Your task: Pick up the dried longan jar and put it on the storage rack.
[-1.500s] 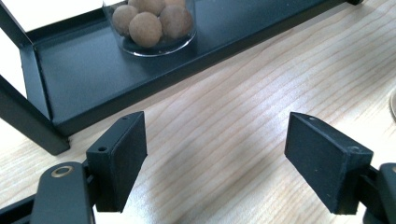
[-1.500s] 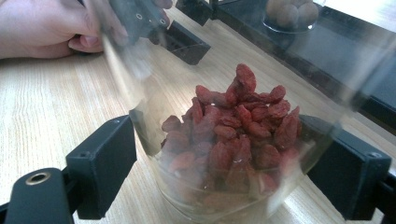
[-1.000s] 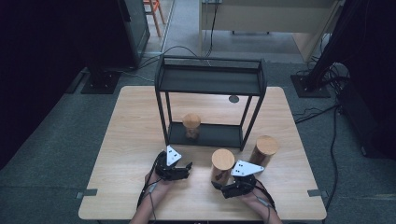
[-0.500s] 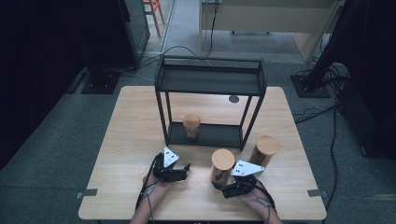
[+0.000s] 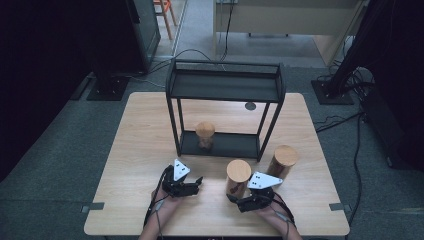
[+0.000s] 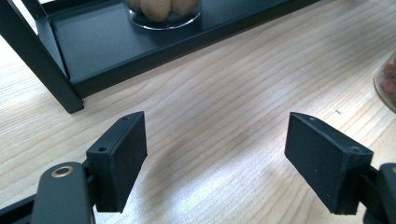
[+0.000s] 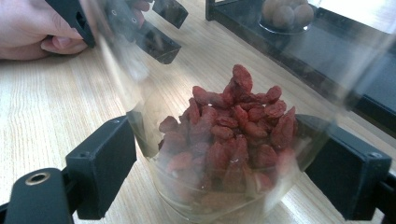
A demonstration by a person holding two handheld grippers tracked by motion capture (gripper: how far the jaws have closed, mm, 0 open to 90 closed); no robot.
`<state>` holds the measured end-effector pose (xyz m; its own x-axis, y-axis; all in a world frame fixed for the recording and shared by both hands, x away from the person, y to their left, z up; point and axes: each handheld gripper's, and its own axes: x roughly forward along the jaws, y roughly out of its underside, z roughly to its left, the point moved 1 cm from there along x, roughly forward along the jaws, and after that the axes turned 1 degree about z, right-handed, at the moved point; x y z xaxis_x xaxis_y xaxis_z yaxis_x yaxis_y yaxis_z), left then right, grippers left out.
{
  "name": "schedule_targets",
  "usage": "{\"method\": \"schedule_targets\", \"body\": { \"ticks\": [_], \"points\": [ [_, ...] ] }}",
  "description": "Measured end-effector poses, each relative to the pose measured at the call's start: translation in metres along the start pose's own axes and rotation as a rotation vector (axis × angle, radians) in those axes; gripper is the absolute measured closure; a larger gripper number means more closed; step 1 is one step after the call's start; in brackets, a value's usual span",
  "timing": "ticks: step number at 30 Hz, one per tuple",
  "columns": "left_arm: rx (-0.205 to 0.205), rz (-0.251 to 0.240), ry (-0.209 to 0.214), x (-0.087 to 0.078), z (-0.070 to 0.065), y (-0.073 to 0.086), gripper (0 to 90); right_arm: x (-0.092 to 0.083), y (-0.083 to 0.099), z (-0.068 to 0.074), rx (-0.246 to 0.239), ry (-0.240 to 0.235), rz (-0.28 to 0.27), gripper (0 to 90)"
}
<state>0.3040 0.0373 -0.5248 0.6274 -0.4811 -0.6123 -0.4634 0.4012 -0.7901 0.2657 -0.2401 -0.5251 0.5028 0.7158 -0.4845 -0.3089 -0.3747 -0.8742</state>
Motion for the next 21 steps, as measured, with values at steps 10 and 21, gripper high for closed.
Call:
{"method": "schedule_targets", "body": {
  "ticks": [10,21],
  "points": [
    [-0.001,0.010,0.003,-0.0042,0.0002,0.0038,21.4,0.0004,-0.0002,-0.0005,0.007,0.006,0.004,13.7],
    [-0.007,0.020,0.008,-0.0046,0.0010,0.0043,21.4,-0.0001,-0.0001,-0.0014,0.024,0.011,-0.001,13.6]
  ]
}}
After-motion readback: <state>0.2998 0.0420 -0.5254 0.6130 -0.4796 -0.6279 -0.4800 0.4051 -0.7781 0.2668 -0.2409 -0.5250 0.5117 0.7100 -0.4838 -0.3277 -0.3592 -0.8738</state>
